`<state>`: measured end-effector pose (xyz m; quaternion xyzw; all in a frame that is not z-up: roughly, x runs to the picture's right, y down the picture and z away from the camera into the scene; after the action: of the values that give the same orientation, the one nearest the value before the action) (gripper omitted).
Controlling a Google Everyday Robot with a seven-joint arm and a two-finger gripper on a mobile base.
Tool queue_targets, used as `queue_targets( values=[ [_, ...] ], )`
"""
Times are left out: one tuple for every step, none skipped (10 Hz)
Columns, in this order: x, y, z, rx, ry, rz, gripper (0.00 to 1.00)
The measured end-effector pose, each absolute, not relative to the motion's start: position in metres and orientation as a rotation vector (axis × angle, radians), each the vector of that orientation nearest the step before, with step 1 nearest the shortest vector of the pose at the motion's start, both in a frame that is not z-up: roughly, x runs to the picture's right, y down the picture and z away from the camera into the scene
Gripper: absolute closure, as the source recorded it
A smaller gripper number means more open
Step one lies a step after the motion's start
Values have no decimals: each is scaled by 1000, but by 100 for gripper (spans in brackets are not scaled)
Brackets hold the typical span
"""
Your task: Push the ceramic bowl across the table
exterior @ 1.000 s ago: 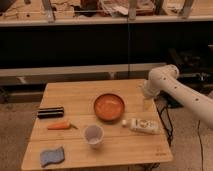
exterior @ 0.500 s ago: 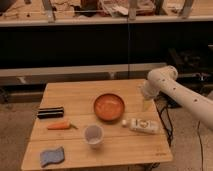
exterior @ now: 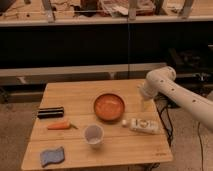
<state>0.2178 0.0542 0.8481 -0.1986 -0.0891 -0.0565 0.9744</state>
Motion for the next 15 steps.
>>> queue_targets(
  values=[
    [218,55,849,-397,-181,-117,20],
    [218,55,850,-394,-182,-119,20],
    [217,55,850,-393,-182,-121,20],
    [216,55,851,-391,-185,-125,20],
    [215,55,853,-388,-188,-128,20],
    [215,55,854,-385,-189,-131,20],
    [215,56,854,-383,-190,-134,20],
    [214,56,855,-381,-191,-136,20],
    [212,57,856,-378,-195,-141,20],
    [213,57,857,-375,-198,-145,20],
    [214,58,858,-373,-198,-147,20],
    [215,58,859,-372,-200,-148,20],
    [214,59,860,-370,-202,-151,20],
    [213,59,861,-369,-204,-155,20],
    [211,59,862,-367,-207,-162,20]
  ],
)
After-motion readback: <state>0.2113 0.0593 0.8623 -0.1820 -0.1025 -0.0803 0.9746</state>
